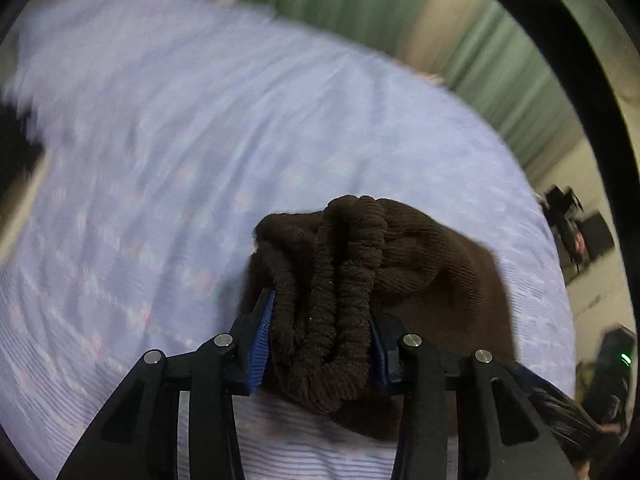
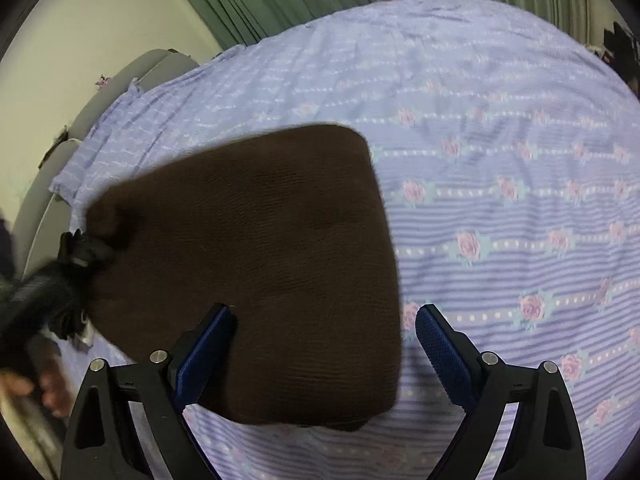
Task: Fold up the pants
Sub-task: 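Lift the folded pants with both grippers and carry them toward the black clothes stack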
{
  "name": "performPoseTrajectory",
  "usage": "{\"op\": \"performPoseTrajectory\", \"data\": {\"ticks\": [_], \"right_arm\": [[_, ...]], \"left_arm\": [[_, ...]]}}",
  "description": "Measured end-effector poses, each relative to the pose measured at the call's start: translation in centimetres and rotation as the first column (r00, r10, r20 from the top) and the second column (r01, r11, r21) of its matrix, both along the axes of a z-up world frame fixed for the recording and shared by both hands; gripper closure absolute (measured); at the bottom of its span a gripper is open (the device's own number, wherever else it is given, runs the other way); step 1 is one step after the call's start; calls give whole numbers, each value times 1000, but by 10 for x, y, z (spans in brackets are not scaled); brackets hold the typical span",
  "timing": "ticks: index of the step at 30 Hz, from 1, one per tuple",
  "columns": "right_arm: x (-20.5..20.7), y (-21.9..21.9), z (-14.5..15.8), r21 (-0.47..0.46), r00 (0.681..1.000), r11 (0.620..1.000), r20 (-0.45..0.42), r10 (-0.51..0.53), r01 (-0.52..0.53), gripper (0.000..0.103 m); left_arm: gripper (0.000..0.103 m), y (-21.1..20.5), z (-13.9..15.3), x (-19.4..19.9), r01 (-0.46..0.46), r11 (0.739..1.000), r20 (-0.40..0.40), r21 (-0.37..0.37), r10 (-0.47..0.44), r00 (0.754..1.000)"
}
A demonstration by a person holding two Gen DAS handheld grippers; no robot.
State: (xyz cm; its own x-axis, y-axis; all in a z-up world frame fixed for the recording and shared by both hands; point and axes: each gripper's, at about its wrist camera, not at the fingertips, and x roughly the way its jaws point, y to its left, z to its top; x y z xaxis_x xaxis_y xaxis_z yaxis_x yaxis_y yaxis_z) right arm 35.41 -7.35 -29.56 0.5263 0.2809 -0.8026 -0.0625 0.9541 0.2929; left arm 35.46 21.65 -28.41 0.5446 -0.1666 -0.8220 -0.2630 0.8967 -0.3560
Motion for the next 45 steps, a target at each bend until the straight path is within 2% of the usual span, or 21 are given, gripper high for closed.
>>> {"op": "performPoseTrajectory", "data": {"ticks": [2,3,5,8,13,18,22,25,26,28,32,34,37,42,45], "right_arm": [[1,2,3,0,1000,1000,9,-8,8,9],[2,2,4,-11,1000,1000,19,-15,15,9],[5,1,8,-39,998,999,49,-25,27,9],[14,-3,7,-34,998,999,54,-28,30,9],[38,-8,-10,-27,999,999,31,-19,20,9],[58,-4,-29,-8,999,999,3,33,-33,12],[64,-1,-40,-1,998,998,-6,56,-56,15],[69,-4,-47,28,998,998,-17,63,-62,20],[70,-5,-48,37,998,997,-18,66,-65,22],[73,-3,-50,74,996,993,-24,89,-87,35],[73,-2,-44,105,994,989,-34,107,-103,53],[65,-1,-33,110,995,989,-24,101,-98,63],[48,-1,-15,110,996,990,-3,85,-84,70],[4,5,27,62,997,996,44,56,-59,72],[-35,4,58,53,997,998,72,27,-31,72]], "left_arm": [[52,13,-16,-1,-25,999,-25,-48,24,999],[48,14,-16,-5,-27,999,-26,-32,27,999],[27,11,-14,-9,-33,999,-23,43,34,999],[25,9,-20,-9,-29,999,-36,30,30,999],[20,16,-38,-4,-59,995,-40,-74,57,998],[20,21,-62,-1,-65,982,-42,-180,58,997],[22,22,-79,3,-72,963,-38,-259,65,997],[22,19,-84,5,-92,957,-40,-274,84,996],[26,18,-84,7,-94,957,-40,-274,87,995],[35,16,-80,9,-90,959,-39,-267,83,996],[55,10,-60,4,-50,973,-30,-227,45,999],[60,7,-50,2,-34,975,-19,-219,30,999],[63,6,-38,-5,-28,973,-20,-230,24,1000],[64,-2,-4,-35,24,971,-6,-239,-26,1000],[64,-8,33,-68,75,970,39,-230,-68,997]]}}
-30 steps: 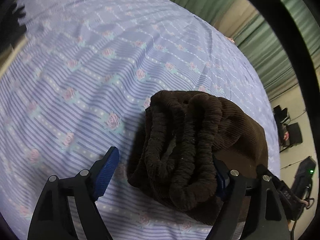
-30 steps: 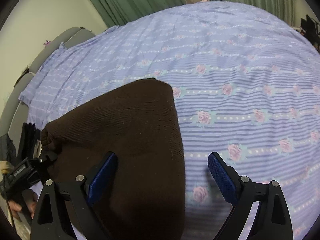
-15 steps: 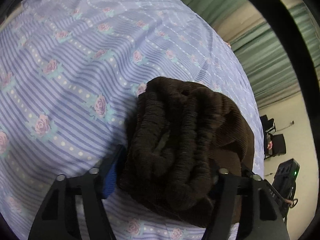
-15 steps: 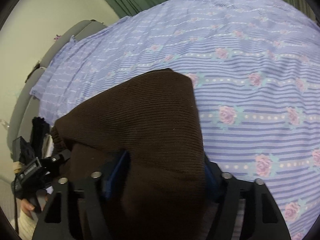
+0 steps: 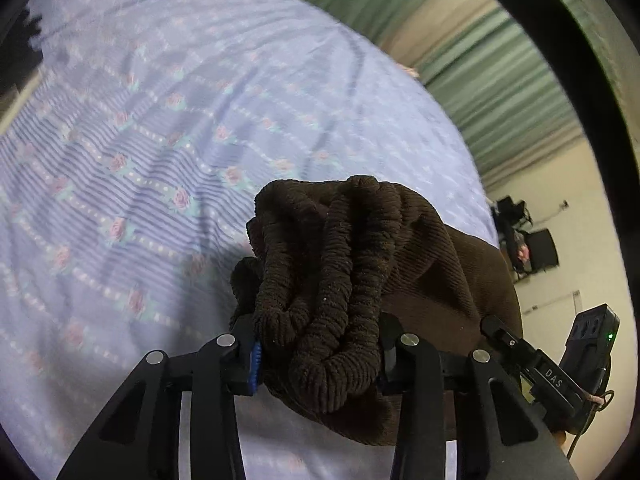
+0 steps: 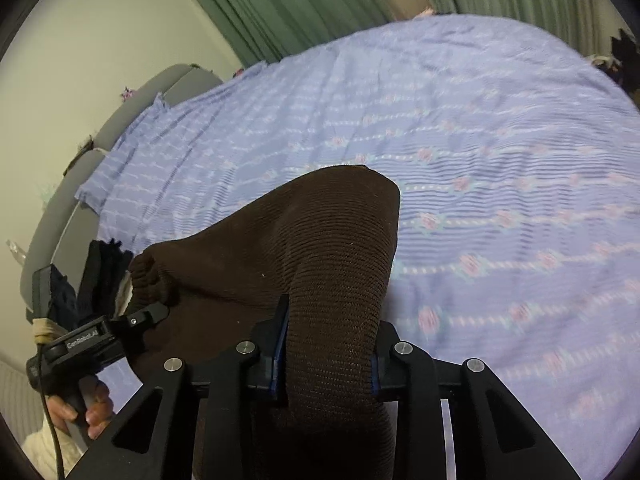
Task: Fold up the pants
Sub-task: 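Lift the folded pants with both grippers and carry them toward the black clothes stack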
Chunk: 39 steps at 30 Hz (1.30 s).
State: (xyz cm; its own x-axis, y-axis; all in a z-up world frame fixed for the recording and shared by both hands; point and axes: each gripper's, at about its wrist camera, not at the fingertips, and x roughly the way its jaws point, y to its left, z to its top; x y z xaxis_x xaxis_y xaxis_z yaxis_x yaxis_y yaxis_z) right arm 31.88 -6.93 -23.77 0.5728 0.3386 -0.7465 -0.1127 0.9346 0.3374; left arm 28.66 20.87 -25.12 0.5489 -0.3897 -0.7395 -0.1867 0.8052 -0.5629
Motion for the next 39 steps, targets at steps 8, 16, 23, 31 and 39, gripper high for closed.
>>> {"op": "performPoseTrajectory", "data": {"ticks": [8,16,23,31,39], "right_arm": [[-123,5,93,2,989,996,115,-92,93,72],[-207,9,176,-4,970,995,225,-91,95,72],[-258,16,216,17,949,999,314,-35,31,72],[-285,51,233,-12,931,995,350,100,-103,72],[-284,133,231,-51,912,982,365,189,-183,72]], "left_arm": [[64,-6,107,-80,91,996,156,6,-91,983],[64,-17,194,-148,98,995,307,-7,-91,947],[64,-18,244,-212,28,999,380,38,-40,924],[64,7,261,-273,-101,994,410,36,78,909],[64,91,254,-301,-177,984,430,21,151,890]]}}
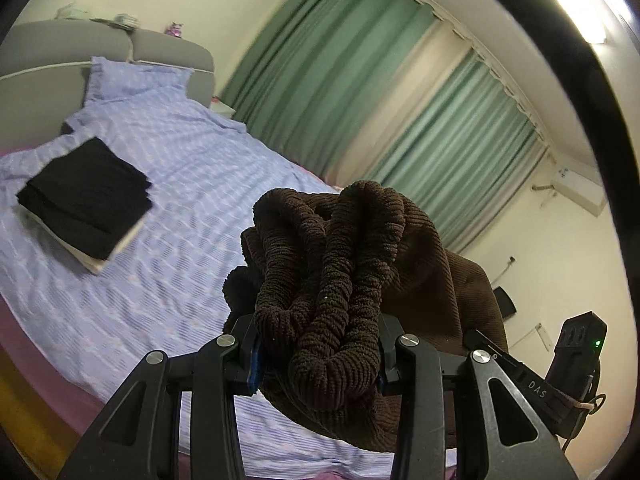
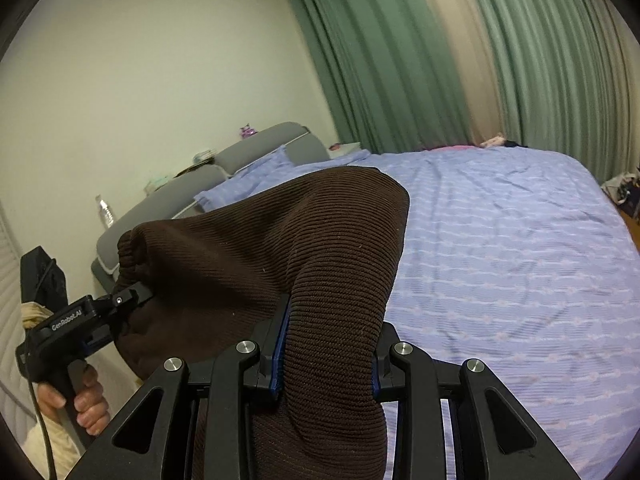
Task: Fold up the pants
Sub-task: 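Lift the folded pants with both grippers and carry them toward the black clothes stack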
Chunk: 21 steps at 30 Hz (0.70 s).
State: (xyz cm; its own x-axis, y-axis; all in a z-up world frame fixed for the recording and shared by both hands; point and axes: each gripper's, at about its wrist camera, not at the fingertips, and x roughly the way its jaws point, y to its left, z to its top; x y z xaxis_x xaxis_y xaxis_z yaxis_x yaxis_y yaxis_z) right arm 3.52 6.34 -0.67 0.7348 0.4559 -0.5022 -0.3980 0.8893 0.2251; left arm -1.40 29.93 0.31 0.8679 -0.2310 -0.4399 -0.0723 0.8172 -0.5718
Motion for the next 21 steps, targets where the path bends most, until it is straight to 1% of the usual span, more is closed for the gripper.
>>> {"op": "performPoseTrajectory", "data": {"ticks": [2,3,4,7,9,10,11,13,16,19,21], "right_arm": [[6,35,-7,-1,1000,1000,-1,8,-8,72],[7,46,-11,-1,1000,1000,-2,8,-8,72],[11,68,-15,3,1000,1000,0,7,-7,72],[13,114,-23,28,1000,999,-17,-18,19,72],[13,142,-27,38,999,999,-35,-25,26,72],[15,162,-29,42,999,999,-37,-21,23,72],[15,172,-30,41,999,999,-36,-21,23,72],[19,202,-31,40,999,999,-42,-21,22,72],[26,226,-28,31,999,1000,-41,-3,4,72],[34,246,-24,23,999,999,-23,34,-34,72],[37,261,-24,25,998,998,-23,51,-50,72]], "left_arm": [[64,36,-3,0,-2,1000,-1,1,2,1000],[64,51,-5,2,0,1000,-5,5,0,1000],[64,69,-5,3,9,1000,-8,16,-9,1000],[64,118,0,7,44,996,-25,83,-42,999],[64,151,5,10,65,992,-31,111,-62,998],[64,164,7,11,68,990,-33,122,-64,997],[64,179,10,12,66,989,-34,131,-62,997],[64,203,12,13,64,989,-34,137,-60,998],[64,233,13,14,52,991,-31,127,-48,998],[64,256,12,13,17,994,-18,107,-15,1000],[64,271,9,15,-12,996,-37,88,15,999]]}}
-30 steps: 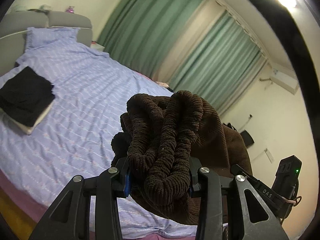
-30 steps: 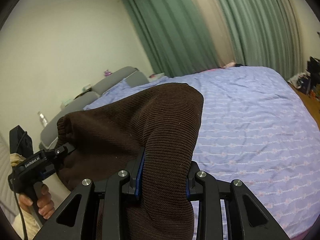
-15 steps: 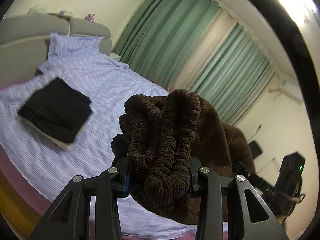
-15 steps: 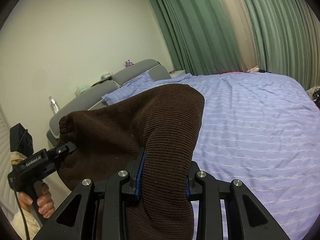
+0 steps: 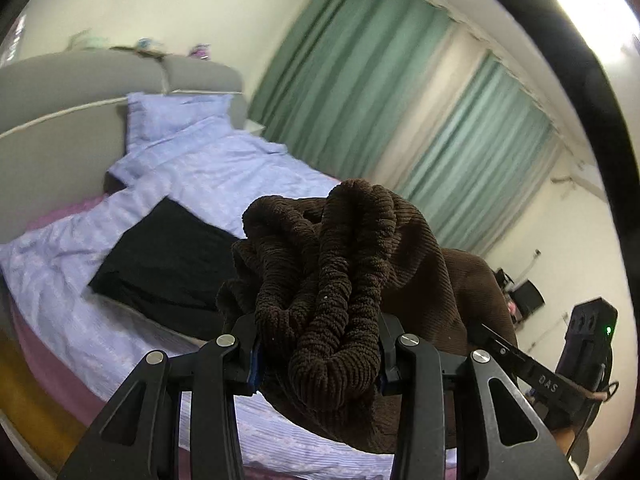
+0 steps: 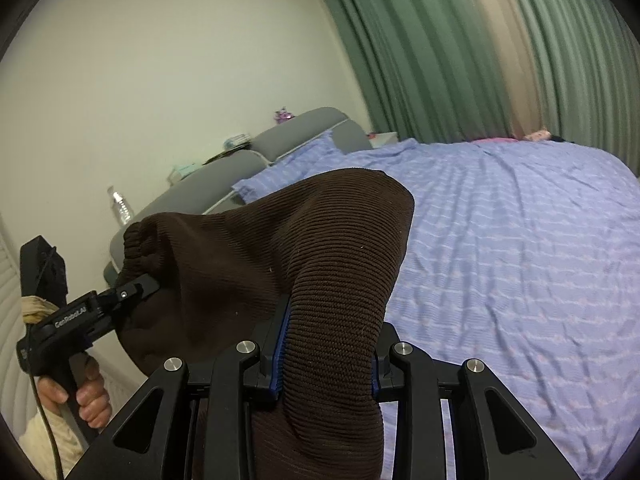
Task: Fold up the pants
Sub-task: 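Lift the folded pants with both grippers and carry them toward the black clothes stack, then lower the pants onto the black clothes stack and open both grippers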
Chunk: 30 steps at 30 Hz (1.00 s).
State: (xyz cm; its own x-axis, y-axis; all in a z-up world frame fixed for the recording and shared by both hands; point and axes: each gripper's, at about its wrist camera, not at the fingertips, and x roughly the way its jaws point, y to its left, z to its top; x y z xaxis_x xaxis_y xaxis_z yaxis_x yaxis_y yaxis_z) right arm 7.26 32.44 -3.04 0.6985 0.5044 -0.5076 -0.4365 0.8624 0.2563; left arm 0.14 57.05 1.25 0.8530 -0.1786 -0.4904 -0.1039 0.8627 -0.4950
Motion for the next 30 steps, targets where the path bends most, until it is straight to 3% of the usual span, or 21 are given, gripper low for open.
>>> {"op": "performPoseTrajectory", "data": {"ticks": [4,7,11,15,21,30], "right_arm": [[12,26,-10,-1,1000,1000,-15,25,-25,72],[28,55,-23,-14,997,1000,-75,26,-27,72],[49,98,-39,-29,994,999,-111,16,-19,72],[77,153,-59,-39,989,999,-144,-40,35,72],[126,202,-84,-46,978,995,-188,-95,88,72],[220,250,-127,-124,968,984,-202,-148,125,72]], "left_arm": [[64,27,-7,5,-1,1000,-8,10,1,1000],[64,56,-18,14,-14,1000,-35,-4,14,999],[64,112,-41,31,10,999,-61,-34,-12,998],[64,173,-61,68,58,997,-104,-42,-62,993],[64,236,-92,140,137,990,-150,-41,-141,979],[64,285,-155,242,183,982,-210,-46,-188,959]]}}
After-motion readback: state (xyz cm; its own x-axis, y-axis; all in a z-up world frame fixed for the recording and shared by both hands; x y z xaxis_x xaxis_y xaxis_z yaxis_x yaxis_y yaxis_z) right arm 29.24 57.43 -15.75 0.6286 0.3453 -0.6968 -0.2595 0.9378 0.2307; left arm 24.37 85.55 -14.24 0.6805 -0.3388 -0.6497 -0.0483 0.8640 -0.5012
